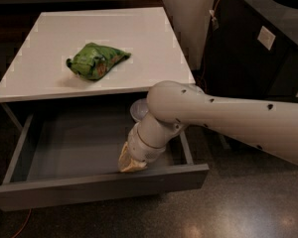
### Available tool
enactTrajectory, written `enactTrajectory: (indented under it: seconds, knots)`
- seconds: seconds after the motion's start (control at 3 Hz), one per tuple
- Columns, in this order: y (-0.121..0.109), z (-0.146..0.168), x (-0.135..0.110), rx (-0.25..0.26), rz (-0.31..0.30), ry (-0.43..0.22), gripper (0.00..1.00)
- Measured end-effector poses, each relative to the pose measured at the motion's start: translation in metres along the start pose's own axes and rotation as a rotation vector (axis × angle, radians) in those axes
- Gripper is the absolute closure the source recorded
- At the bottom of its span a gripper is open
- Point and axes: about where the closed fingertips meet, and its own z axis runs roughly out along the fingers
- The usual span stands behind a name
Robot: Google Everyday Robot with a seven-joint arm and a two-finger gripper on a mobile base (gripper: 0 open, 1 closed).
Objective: Open top drawer
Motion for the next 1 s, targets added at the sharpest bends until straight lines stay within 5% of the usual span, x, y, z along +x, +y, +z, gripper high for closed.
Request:
enactTrajectory:
  seconds: [1.0]
  knots:
    - [-0.016, -0.032, -0.002, 0.055, -0.011, -0.035, 0.98]
